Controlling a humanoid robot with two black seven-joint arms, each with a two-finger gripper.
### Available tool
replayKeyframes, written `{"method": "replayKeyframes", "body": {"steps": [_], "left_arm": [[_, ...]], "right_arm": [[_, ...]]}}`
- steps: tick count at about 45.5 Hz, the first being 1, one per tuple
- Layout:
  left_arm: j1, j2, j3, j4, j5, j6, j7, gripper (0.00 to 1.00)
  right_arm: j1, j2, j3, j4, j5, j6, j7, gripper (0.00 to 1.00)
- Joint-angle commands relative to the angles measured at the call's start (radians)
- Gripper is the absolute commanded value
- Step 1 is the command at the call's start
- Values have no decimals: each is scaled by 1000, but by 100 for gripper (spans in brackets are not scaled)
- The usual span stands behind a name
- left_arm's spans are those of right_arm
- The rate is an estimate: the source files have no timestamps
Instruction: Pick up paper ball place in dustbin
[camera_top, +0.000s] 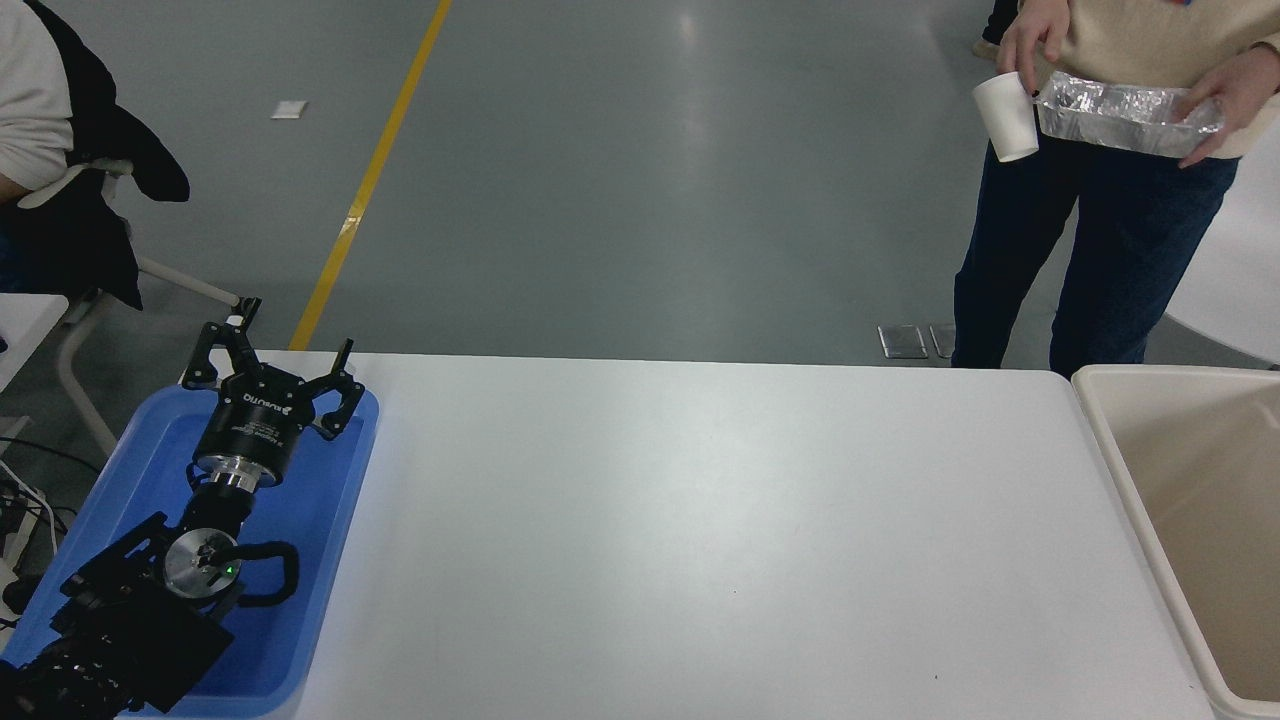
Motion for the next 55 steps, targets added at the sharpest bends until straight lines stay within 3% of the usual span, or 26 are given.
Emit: {"method": "replayKeyframes", "body": {"steps": [1,10,14,52,55], "left_arm": [[0,0,0,0,0,0,0,100],[0,0,0,0,0,0,0,100],[0,0,0,0,0,0,0,100],[0,0,0,0,0,0,0,100],[0,0,0,0,0,0,0,100]], "right_arm": [[-433,228,181,-385,11,-44,0,0],[-591,330,181,-380,12,-555,0,0],[-616,359,181,-376,14,-707,0,0],[-633,529,213,-385,5,-928,4,0],[-631,528,211,-387,-2,-948,4,39]]}}
